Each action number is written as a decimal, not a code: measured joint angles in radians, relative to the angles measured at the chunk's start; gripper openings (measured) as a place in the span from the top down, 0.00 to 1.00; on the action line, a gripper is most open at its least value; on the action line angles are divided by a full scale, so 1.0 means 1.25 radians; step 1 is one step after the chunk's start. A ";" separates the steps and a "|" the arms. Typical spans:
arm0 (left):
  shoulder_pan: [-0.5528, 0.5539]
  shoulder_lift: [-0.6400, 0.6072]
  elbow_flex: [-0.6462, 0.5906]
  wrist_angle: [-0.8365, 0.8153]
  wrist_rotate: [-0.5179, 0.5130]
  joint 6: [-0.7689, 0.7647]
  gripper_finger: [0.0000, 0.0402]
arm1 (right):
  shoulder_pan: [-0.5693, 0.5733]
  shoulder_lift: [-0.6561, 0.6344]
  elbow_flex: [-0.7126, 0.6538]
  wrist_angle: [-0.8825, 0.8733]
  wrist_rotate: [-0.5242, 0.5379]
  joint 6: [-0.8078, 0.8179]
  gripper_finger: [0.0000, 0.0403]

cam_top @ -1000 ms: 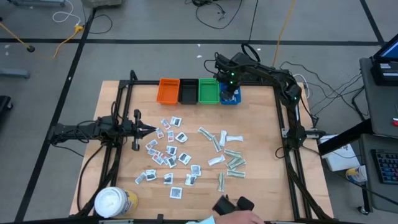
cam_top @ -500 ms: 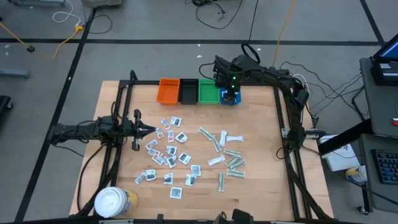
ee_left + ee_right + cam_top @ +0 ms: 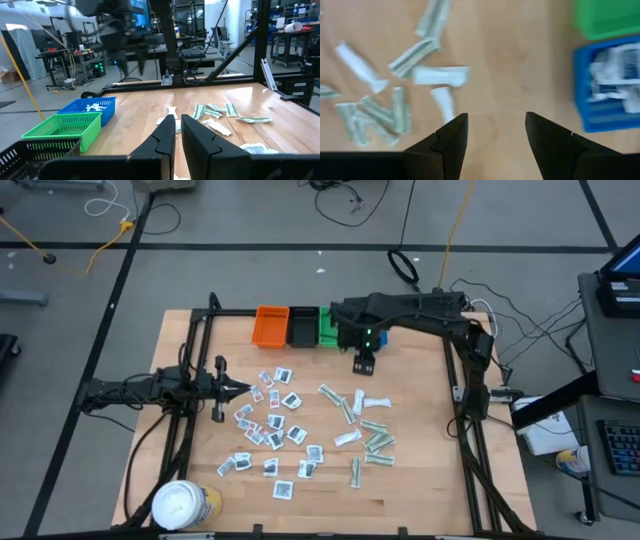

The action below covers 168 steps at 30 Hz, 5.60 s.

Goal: Pick & Place First Aid Supplies
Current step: Put the green bandage into the green bin

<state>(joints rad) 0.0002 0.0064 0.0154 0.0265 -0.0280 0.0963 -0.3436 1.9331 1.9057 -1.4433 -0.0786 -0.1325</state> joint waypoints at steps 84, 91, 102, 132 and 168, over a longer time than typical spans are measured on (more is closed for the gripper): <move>0.000 0.000 0.000 0.000 0.000 0.000 0.91 | 0.170 -0.257 -0.570 0.305 0.041 -0.039 0.99; 0.000 0.000 0.000 0.000 0.000 0.000 0.91 | 0.170 -0.257 -0.424 0.165 0.019 -0.125 1.00; 0.000 0.000 0.000 0.000 0.000 0.000 0.91 | 0.015 -0.257 -0.391 0.158 0.029 -0.087 1.00; 0.000 0.000 0.000 0.000 0.000 0.000 0.91 | -0.243 -0.031 -0.142 0.130 0.061 0.191 1.00; 0.000 0.000 0.000 0.000 0.000 0.000 0.91 | -0.219 0.354 0.264 0.244 -0.022 0.282 1.00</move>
<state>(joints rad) 0.0003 0.0065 0.0153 0.0265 -0.0280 0.0967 -0.6178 2.3762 2.2357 -1.1382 -0.1057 0.2203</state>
